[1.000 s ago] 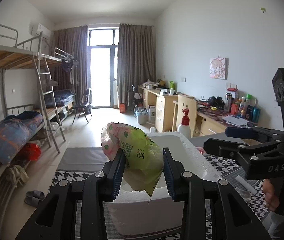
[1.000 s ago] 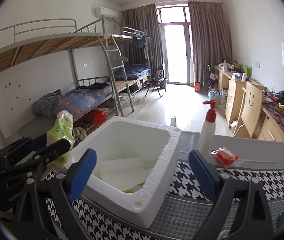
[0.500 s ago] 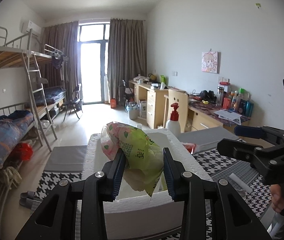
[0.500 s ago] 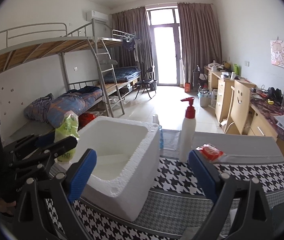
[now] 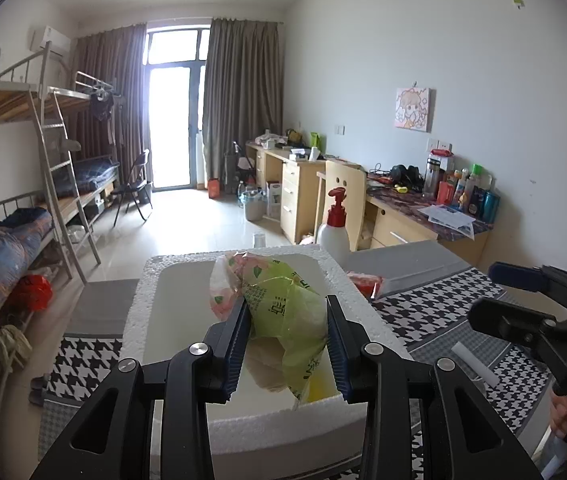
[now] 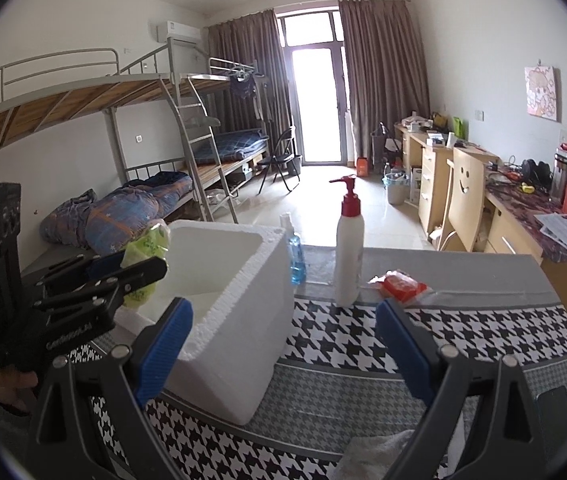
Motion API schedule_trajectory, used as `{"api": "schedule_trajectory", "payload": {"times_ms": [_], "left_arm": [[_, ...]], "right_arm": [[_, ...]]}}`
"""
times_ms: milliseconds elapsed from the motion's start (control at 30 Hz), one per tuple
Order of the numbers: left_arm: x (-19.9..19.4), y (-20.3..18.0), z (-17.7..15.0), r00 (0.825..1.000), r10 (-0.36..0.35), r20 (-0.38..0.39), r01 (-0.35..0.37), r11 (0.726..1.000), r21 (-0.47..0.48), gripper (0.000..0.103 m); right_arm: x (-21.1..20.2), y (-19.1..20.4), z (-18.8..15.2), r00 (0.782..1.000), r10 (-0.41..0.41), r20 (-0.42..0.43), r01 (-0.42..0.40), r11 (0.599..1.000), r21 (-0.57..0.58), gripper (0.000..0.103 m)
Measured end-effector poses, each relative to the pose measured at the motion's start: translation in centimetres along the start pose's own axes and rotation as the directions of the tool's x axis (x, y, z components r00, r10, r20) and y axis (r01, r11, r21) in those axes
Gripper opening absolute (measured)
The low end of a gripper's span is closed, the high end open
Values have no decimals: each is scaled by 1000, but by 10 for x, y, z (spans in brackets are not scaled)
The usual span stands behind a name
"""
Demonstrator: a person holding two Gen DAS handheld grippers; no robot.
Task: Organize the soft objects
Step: 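Lower the left gripper into the box and release the plastic bag, then withdraw both grippers from the box back over the table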
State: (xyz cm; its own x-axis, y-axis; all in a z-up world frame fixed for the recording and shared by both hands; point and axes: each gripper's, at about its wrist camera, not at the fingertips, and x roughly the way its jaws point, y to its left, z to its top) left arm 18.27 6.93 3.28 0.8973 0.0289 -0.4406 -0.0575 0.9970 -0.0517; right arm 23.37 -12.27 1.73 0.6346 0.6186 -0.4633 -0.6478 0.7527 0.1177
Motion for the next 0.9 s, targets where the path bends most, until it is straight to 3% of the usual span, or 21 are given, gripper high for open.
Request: {"api": "schedule_trajectory", "payload": {"times_ms": [433,467,533,633,800,900], "left_arm": [[21,1,3,997,29,-69,-30,999,-10,39],[22,1,3,997,39,-73,-40,999,-9,42],[23,1,3,996,53,-75,-54,998,-11,64],[19,3,5,997,60,-53,-61,998,-28,80],[11,2,5,997,74,-20,-75,996,-40,95],[6,-1,4,997,77,6,-77,996,-41,97]], "right_arm": [[-5,-12,-6,1000,-16,-4,16,1000,24,95],[-5,-12,-6,1000,-16,-6,16,1000,23,95],[-6,-12,-7,1000,-20,-6,20,1000,21,95],[-8,-14,-8,1000,-24,-3,24,999,25,95],[-12,-18,-9,1000,-25,5,25,999,42,95],[-14,-19,-9,1000,-26,8,26,999,43,95]]}}
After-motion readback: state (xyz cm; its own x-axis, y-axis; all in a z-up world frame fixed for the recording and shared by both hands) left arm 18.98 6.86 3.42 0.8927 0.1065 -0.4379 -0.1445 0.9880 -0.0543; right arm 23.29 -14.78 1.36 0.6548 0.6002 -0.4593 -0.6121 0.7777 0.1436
